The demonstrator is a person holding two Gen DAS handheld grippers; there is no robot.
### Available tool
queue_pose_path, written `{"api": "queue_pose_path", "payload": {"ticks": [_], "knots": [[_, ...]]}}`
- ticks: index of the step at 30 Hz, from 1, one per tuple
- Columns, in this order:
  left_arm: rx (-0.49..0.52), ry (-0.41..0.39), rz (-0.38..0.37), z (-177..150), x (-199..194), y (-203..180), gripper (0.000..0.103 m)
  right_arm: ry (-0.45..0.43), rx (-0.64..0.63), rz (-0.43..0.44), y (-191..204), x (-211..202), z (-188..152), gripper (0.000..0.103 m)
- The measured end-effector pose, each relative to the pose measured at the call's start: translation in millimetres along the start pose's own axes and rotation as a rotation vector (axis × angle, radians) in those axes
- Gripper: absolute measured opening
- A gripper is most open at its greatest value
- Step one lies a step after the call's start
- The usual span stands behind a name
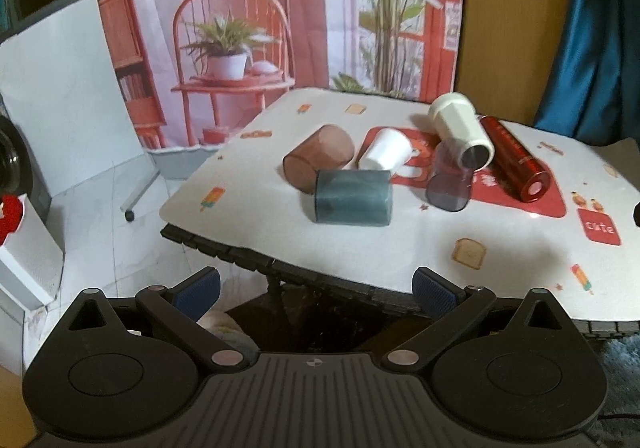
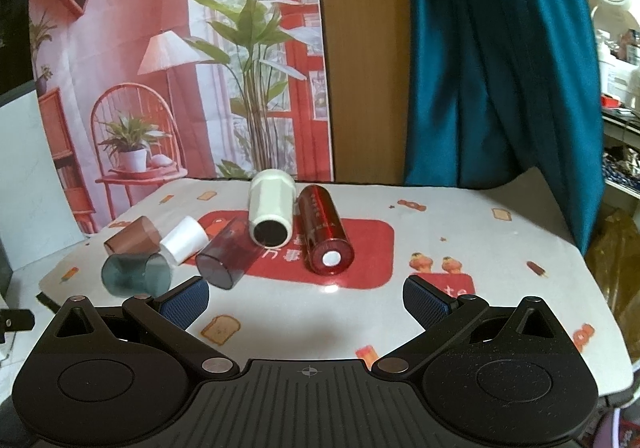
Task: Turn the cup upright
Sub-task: 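Move the left gripper toward the dark teal cup lying on its side, then close the left gripper on the dark teal cup and lift it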
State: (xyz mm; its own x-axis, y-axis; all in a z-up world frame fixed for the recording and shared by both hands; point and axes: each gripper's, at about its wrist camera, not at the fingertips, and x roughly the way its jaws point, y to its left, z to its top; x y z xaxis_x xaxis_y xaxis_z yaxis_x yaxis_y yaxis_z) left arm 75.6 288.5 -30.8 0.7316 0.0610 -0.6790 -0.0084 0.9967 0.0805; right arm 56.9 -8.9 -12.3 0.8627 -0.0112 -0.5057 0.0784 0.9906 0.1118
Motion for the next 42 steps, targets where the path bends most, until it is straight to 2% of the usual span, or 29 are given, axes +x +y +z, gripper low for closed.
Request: {"api": "queue_pose_path", "payload": {"ticks": [6, 11, 21, 24, 26, 29, 30, 32, 38, 42], "knots": [[-0.032, 0.021, 0.014, 10, 33, 10, 0.103, 0.009, -0.014, 0.002, 7, 35, -4, 0.103], [-0.059, 0.017, 0.005, 24, 62, 14, 0.103, 0.055, -0.004, 0.006, 8, 56, -17, 0.103], [-0.085, 0.004, -0.020, 43, 97, 12, 0.102, 0.118, 0.045, 0.003, -1, 77, -38, 0.103], [-0.096, -0.001, -0.042, 51, 109, 14, 0.099, 0.133, 0.056, 0.009, -2, 82, -41, 0.103], [-0.094, -0.017, -0.043, 58, 115, 14, 0.093, 0.141, 0.058, 0.015, -3, 85, -43, 0.103], [-0.101, -0.052, -0.048, 70, 128, 12, 0.089, 0.151, 0.061, 0.023, -2, 87, -45, 0.103], [-0.111, -0.057, -0.049, 74, 133, 12, 0.084, 0.151, 0.063, 0.026, -2, 88, -45, 0.103], [-0.146, -0.047, -0.065, 80, 145, 12, 0.077, 0.151, 0.064, 0.025, -2, 88, -45, 0.103], [-0.236, 0.011, -0.140, 85, 181, 13, 0.077, 0.158, 0.094, 0.020, -10, 89, -47, 0.103], [-0.246, 0.051, -0.142, 80, 194, 12, 0.074, 0.160, 0.101, 0.021, -11, 90, -48, 0.103]]}}
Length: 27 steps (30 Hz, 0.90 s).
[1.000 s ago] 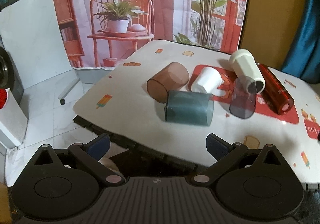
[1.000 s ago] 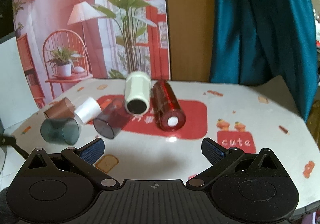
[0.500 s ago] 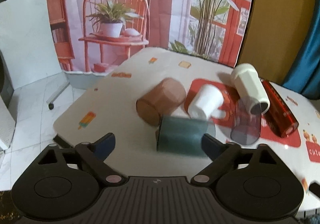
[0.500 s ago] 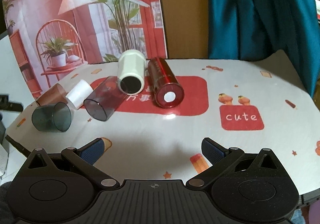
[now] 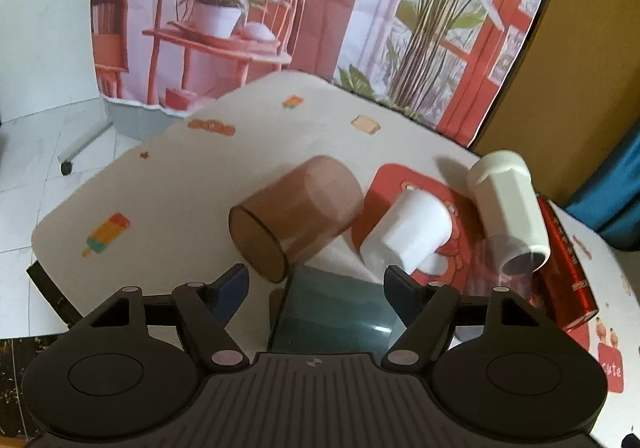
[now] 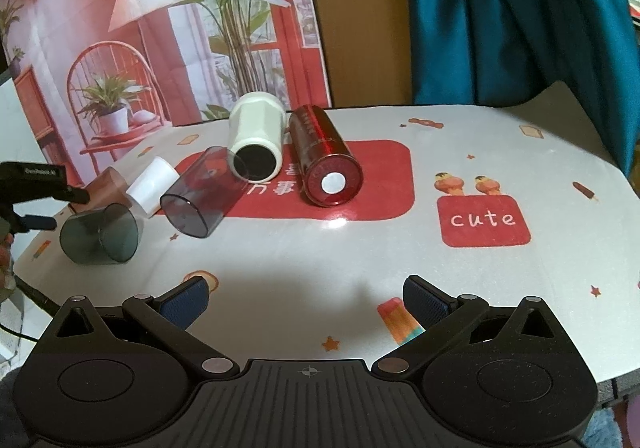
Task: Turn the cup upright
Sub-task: 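Close the left gripper on the dark teal cup and lift it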
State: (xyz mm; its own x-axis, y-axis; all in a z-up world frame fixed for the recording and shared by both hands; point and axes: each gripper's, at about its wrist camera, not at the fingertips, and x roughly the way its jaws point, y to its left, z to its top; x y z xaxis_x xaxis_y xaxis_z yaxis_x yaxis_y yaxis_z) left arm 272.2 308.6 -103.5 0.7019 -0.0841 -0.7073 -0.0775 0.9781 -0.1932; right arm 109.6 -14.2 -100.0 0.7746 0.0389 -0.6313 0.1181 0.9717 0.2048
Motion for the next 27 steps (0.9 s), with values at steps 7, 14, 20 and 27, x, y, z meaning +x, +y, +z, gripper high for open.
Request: {"api": "queue_pose_path", "payload": {"ticks": [7, 14, 20, 27], "knots": [[0.009, 0.022, -0.078, -7, 0, -1, 0.058, 0.013, 0.000, 0.009, 1, 4, -1, 0.103], [0.047, 0.049, -0.144, -16, -3, -10, 0.058, 0.020, 0.013, 0.008, 0, 4, -2, 0.103], [0.092, 0.089, -0.223, -27, -8, -23, 0.056, 0.018, 0.013, 0.008, 0, 5, -2, 0.103], [0.063, 0.024, -0.202, -18, -15, -18, 0.057, 0.017, 0.017, 0.007, -1, 6, -2, 0.103]]}}
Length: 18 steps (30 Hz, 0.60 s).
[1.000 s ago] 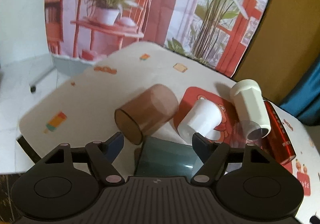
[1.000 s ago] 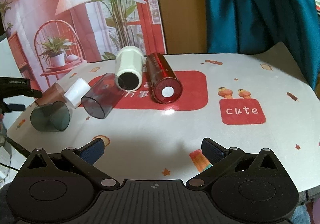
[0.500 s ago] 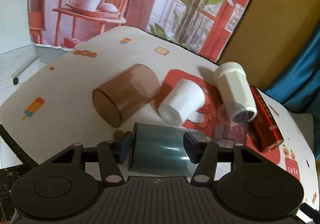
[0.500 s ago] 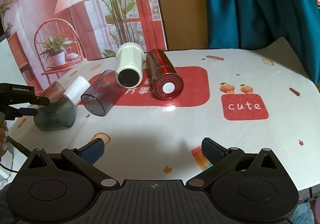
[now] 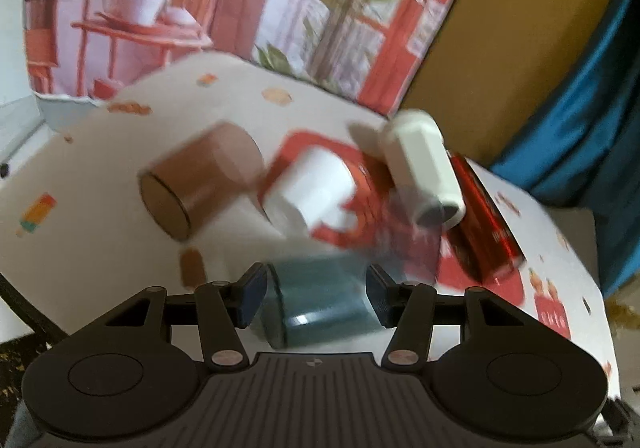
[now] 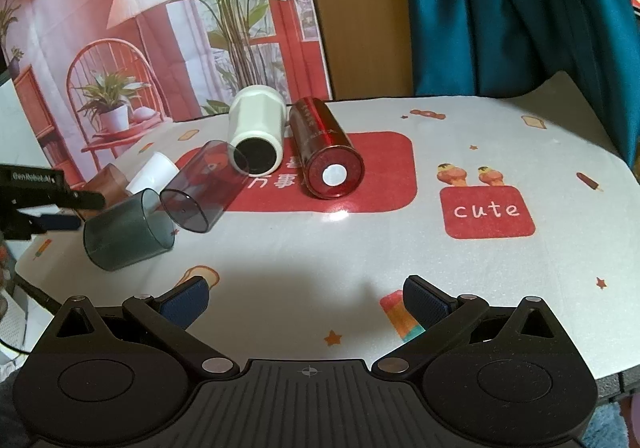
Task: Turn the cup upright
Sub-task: 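Close the left gripper on the dark teal cup and lift it, then grasp the teal cup with the right gripper while the left gripper releases it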
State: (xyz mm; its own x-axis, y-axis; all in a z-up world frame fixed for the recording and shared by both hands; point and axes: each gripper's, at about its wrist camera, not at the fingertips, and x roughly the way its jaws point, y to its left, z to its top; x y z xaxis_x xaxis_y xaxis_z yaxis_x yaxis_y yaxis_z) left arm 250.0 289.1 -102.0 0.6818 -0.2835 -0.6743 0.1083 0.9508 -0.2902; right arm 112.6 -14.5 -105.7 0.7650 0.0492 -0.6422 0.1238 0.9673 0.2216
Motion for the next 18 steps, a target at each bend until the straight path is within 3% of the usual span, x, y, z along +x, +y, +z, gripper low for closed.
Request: {"api": "queue_pose_path", "payload": {"ticks": [5, 8, 11, 18], "knots": [[-0.040, -0.014, 0.025, 18, 11, 8, 0.057, 0.001, -0.009, 0.003, 2, -1, -2, 0.103], [-0.039, -0.006, 0.000, 23, 23, 7, 0.057, 0.003, -0.002, -0.002, 0, -1, -1, 0.103], [-0.021, 0.038, -0.018, 19, 36, 4, 0.057, 0.003, 0.004, -0.006, -1, -1, -1, 0.103], [-0.043, 0.066, -0.076, 0, 17, 3, 0.057, 0.014, 0.009, -0.006, 0, 1, -1, 0.103]]}}
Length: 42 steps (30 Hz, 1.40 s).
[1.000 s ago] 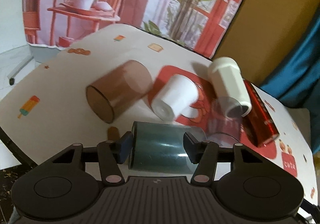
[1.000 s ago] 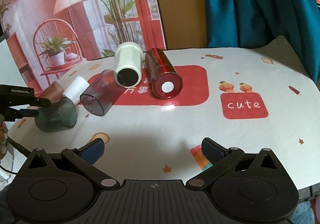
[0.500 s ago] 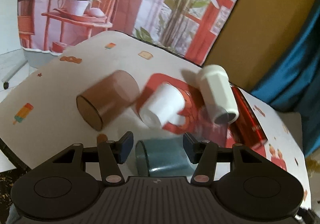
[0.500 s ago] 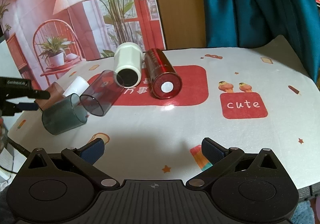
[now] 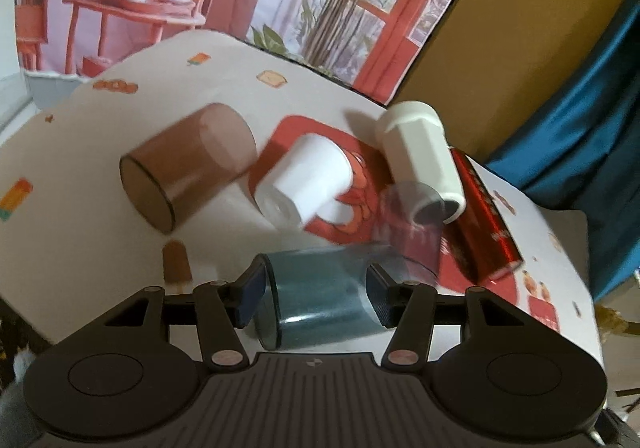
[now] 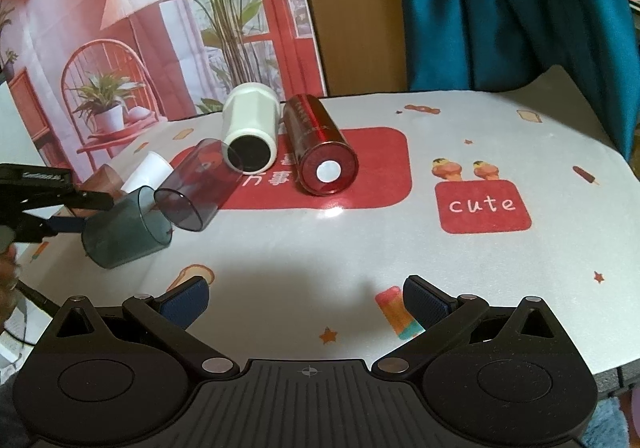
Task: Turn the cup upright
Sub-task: 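Grasp the teal cup with the right gripper while the left gripper releases it, then rotate the teal cup upright with the right gripper and lower it onto the table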
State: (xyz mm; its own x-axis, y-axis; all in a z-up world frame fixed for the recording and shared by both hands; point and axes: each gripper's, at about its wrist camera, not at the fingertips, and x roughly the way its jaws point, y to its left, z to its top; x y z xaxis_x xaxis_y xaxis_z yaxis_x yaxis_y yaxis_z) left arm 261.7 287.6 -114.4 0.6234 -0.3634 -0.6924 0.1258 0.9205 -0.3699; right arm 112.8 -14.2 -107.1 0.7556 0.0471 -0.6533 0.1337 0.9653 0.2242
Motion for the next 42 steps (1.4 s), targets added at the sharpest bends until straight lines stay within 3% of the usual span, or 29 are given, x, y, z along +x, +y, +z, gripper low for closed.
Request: {"api": "queue_pose_path", "payload": {"ticks": [5, 11, 14, 16, 18, 21, 23, 24, 27, 34, 38, 42], "knots": [[-0.017, 0.028, -0.069, -15, -17, -8, 0.057, 0.012, -0.010, 0.006, 3, 3, -1, 0.103], [0.020, 0.114, -0.149, -34, -20, -26, 0.057, 0.010, -0.007, 0.001, 3, -1, -2, 0.103], [0.065, 0.059, -0.160, -29, -36, -29, 0.057, 0.009, 0.002, -0.006, 0, -2, -2, 0.103], [0.115, -0.016, -0.139, -19, -44, -30, 0.057, 0.015, 0.007, -0.006, 0, 1, -1, 0.103], [0.118, -0.030, -0.114, -5, -36, -28, 0.057, 0.024, 0.000, 0.000, 2, 3, -1, 0.103], [0.074, 0.019, -0.083, -1, -9, -18, 0.056, 0.024, -0.017, 0.009, 6, 2, -2, 0.103], [0.048, 0.079, -0.077, -9, 8, -15, 0.049, 0.020, -0.017, 0.005, 4, -1, -2, 0.103], [0.033, 0.104, -0.090, -14, 12, -14, 0.043, 0.023, -0.011, 0.005, 2, -1, -2, 0.103], [-0.018, 0.152, -0.158, -30, 14, -10, 0.042, 0.043, 0.025, 0.019, -7, 1, 0, 0.103], [0.015, 0.194, -0.170, -49, 19, -27, 0.042, 0.157, 0.124, 0.187, -10, 24, -1, 0.100], [0.041, 0.184, -0.159, -53, 23, -34, 0.042, 0.193, 0.184, 0.230, -15, 31, 0, 0.098], [0.048, 0.125, -0.114, -49, 6, -31, 0.043, 0.191, 0.188, 0.275, -17, 31, 3, 0.083]]}}
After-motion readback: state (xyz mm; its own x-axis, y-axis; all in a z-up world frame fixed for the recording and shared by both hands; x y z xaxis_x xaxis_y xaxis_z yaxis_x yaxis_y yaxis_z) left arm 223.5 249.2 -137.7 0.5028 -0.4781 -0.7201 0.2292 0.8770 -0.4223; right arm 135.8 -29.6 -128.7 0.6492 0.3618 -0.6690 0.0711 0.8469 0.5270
